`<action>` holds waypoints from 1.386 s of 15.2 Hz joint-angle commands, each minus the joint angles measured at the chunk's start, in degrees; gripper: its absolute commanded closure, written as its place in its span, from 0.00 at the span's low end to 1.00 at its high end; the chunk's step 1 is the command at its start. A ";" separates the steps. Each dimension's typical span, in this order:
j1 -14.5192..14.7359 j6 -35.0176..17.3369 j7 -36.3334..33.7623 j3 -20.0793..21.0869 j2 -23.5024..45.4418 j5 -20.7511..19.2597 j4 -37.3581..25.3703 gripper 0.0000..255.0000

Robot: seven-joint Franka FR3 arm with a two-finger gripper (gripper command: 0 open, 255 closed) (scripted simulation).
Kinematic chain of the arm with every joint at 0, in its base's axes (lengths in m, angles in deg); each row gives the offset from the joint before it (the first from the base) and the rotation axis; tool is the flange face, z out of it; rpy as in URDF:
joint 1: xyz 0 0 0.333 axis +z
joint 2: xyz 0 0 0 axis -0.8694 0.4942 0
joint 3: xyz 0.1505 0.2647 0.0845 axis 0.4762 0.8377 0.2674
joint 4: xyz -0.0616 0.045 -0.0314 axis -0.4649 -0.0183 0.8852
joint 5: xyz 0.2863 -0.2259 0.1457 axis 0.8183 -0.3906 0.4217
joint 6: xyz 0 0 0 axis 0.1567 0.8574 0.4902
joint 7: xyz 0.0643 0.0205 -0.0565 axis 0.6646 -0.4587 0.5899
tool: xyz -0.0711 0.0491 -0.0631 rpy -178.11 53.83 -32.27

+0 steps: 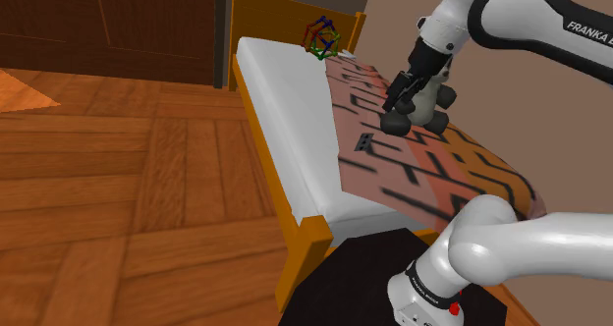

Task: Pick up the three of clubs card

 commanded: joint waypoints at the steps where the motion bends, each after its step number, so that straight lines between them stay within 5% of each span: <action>1: 0.00 0.00 0.00 0.00 0.00 0.00 0.00 0.00; 21: -10.23 18.65 0.24 -14.71 61.29 6.80 -38.35 0.00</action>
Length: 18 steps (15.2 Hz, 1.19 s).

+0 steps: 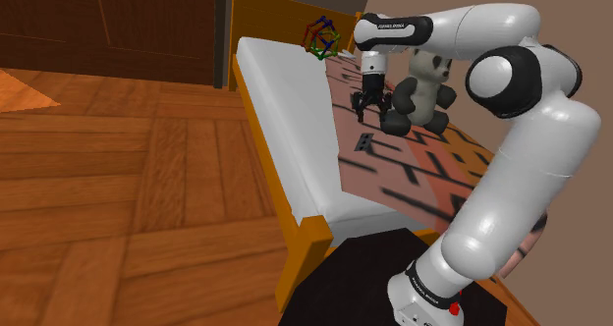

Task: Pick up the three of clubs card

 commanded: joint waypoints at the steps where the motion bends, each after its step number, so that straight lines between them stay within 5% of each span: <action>1: -1.54 2.85 -0.01 -0.95 5.91 1.15 -4.18 0.00; 5: -4.77 7.52 0.04 -2.21 15.54 2.76 -11.12 0.00; 14: -4.78 2.43 -0.02 -1.93 17.05 3.27 -7.46 0.00; 15: -4.80 2.44 0.02 -1.95 17.07 3.25 -7.49 1.00; 18: -4.79 2.46 0.00 -1.94 17.04 3.26 -7.48 1.00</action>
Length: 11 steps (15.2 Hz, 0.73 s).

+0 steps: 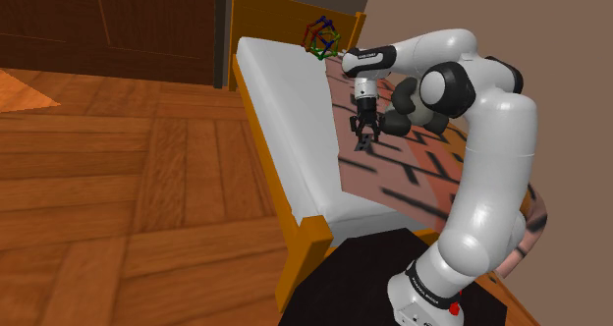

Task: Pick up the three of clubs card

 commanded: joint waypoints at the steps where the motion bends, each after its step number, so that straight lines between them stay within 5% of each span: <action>1: -0.02 -0.03 -0.01 -0.02 0.03 -0.02 0.03 1.00; 11: 0.00 3.27 -0.01 -0.19 -1.04 -0.37 -2.26 1.00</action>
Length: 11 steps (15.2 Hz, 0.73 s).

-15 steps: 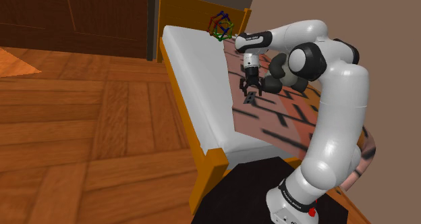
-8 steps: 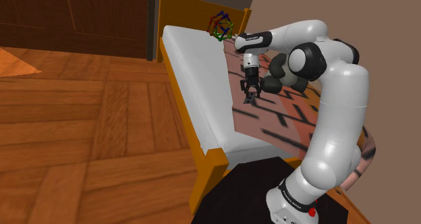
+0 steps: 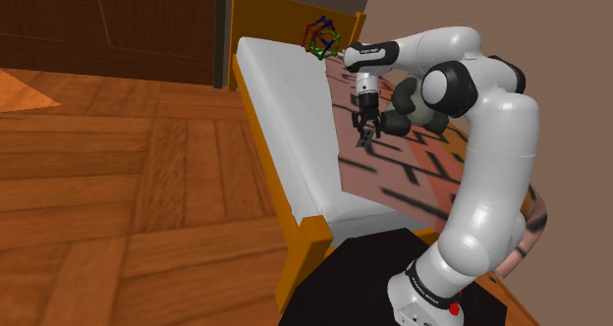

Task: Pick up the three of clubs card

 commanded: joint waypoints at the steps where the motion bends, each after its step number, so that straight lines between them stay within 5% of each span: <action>1: 0.03 1.48 -0.02 -0.08 -0.55 -0.17 -0.94 1.00; 11: -0.17 7.99 0.20 -0.33 -1.61 -0.65 -6.46 1.00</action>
